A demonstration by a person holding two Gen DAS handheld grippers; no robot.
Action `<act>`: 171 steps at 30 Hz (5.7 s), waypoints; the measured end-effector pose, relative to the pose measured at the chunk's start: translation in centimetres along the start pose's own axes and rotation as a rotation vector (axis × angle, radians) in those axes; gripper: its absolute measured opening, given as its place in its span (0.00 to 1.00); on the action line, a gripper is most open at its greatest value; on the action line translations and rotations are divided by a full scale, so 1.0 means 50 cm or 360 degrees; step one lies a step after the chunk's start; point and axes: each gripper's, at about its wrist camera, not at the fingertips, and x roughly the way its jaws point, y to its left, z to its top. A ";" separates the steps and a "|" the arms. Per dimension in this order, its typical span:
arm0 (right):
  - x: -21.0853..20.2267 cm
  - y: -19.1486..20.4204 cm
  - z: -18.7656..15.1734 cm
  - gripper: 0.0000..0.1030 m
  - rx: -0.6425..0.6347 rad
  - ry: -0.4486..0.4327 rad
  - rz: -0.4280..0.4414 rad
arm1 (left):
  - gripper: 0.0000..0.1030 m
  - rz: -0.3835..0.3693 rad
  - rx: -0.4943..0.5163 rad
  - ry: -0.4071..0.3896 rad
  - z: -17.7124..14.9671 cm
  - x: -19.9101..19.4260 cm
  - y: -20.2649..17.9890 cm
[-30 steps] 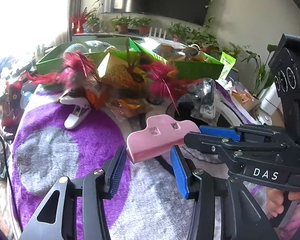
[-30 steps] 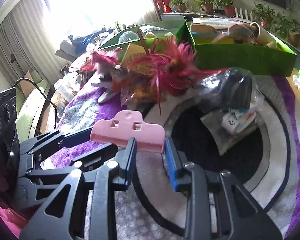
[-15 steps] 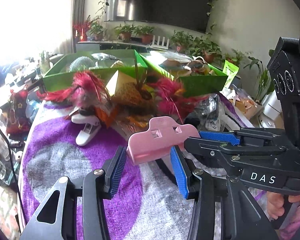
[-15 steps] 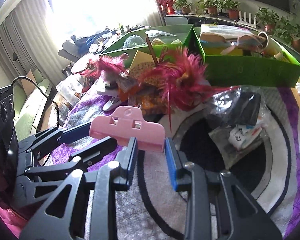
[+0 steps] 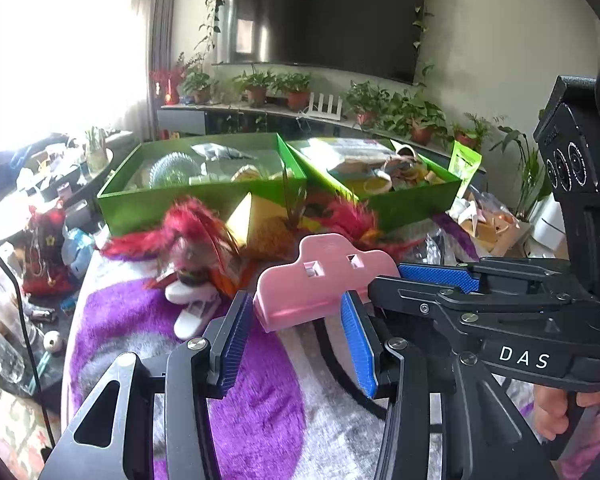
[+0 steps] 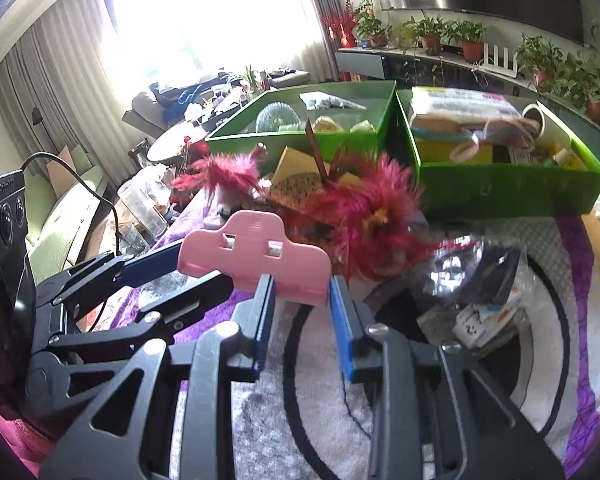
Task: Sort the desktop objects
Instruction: 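Lift the pink claw clip off the rug with the right gripper, then carry the pink claw clip with the right gripper over the green box, then open the right gripper to drop the claw clip into the box, then withdraw the right gripper from the box back toward the rug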
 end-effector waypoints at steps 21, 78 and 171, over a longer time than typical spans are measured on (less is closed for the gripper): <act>0.028 0.017 0.089 0.28 -0.0095 -0.0069 0.0027 | 0.45 0.0066 0.0001 -0.0102 0.067 0.011 0.048; 0.299 -0.159 0.414 0.27 0.0017 0.0084 -0.0075 | 0.44 -0.0047 -0.0016 0.0028 0.365 0.387 0.193; -0.057 -0.259 -0.021 0.37 0.0338 0.0081 -0.0274 | 0.48 -0.0164 0.0087 0.0103 0.006 0.043 -0.109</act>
